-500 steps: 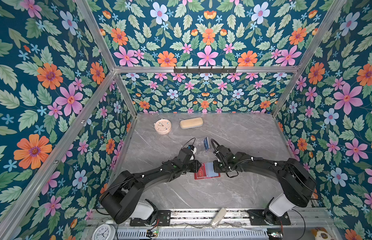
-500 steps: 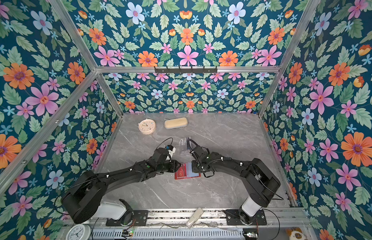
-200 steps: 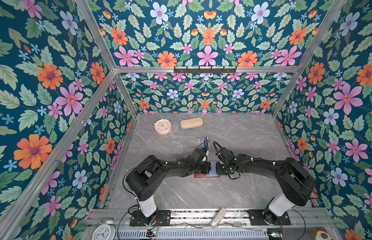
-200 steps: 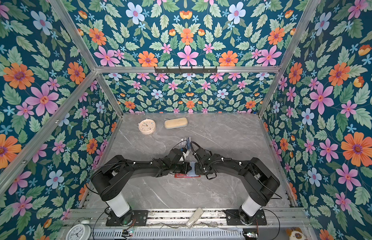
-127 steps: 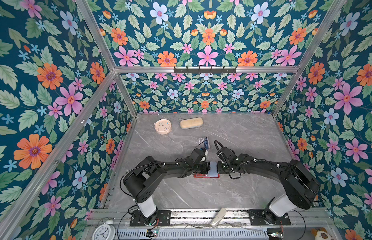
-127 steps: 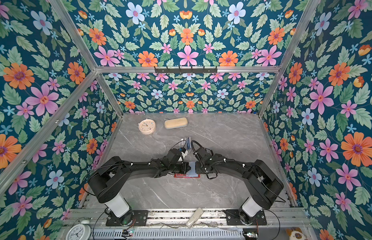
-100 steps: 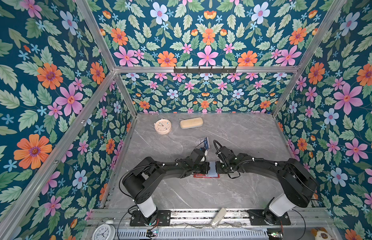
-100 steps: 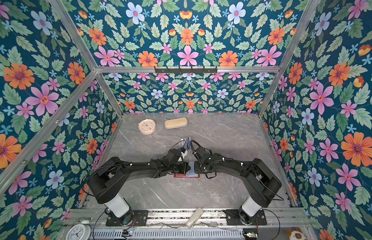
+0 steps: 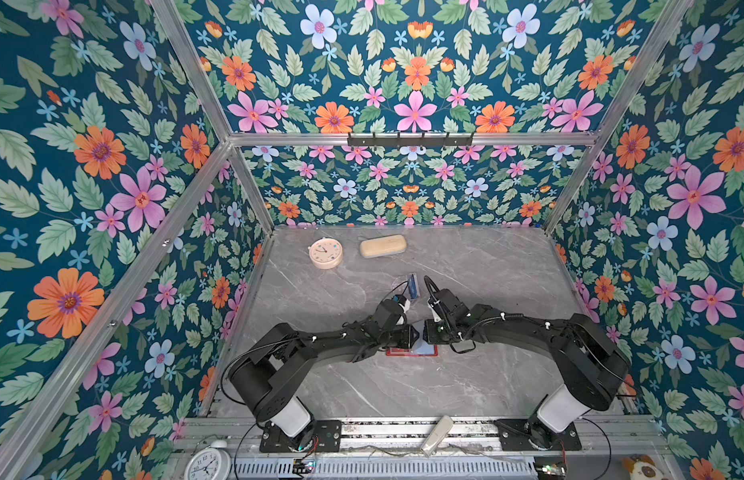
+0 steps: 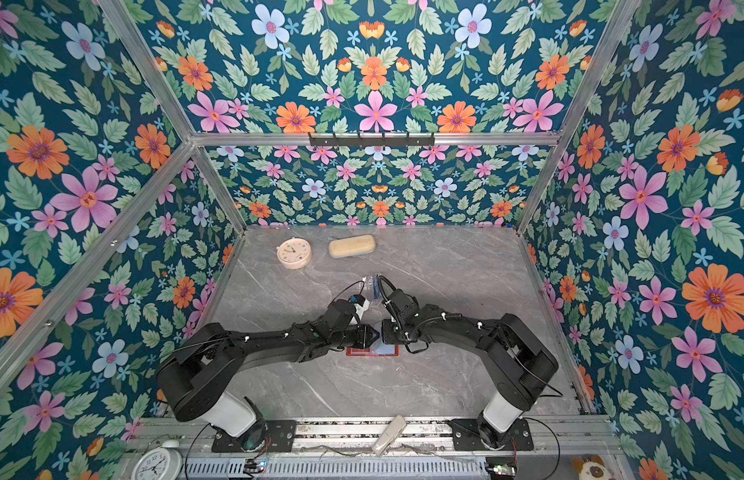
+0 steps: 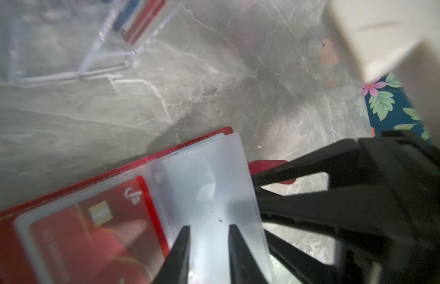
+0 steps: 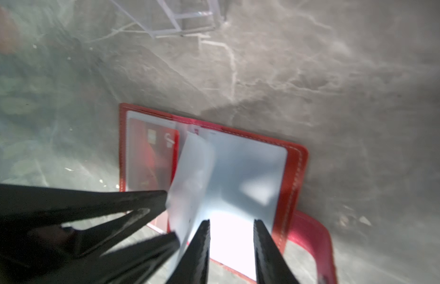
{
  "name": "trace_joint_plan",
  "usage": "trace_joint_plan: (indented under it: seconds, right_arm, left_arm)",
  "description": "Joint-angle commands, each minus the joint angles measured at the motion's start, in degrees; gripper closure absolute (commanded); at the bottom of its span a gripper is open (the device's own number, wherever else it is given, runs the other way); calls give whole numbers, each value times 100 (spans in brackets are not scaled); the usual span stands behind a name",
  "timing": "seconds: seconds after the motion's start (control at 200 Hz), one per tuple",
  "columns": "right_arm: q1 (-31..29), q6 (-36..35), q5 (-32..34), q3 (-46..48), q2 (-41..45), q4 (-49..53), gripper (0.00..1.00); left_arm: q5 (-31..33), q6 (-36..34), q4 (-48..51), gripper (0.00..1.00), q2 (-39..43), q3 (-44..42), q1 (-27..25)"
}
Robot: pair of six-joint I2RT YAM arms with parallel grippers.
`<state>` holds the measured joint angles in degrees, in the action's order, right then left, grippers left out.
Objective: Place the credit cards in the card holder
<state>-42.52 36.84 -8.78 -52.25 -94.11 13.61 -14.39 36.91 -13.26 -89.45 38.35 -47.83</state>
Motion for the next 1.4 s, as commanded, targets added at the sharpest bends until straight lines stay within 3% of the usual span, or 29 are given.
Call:
trace_joint_plan:
  seconds: [0.0, 0.195, 0.35, 0.5, 0.805, 1.045, 1.395]
  right_arm:
    - [-25, -83, -299, -98, -38, -260, 66]
    - [-136, -166, -598, -348, -462, -381, 65]
    - [-230, -145, -661, -493, -682, -446, 71]
    - [-274, -92, -648, -543, -826, -490, 76]
    - [-300, -63, -529, -543, -942, -403, 85]
    - [-318, -106, -284, -545, -756, -248, 82]
    - [-203, -408, 373, -558, 58, 320, 75]
  left_arm:
    - [481, -122, -42, 68, 307, -142, 2]
    - [1238, -191, 294, 67, 1054, -419, 3]
    - [1539, -302, 578, 67, 1448, -520, 7]
    - [1418, -429, 548, 68, 1453, -609, 4]
    - [790, -239, 113, 76, 562, -644, 2]
    - [953, -200, 235, 76, 345, -601, 2]
    - [1342, -574, 825, 71, 708, -123, 82]
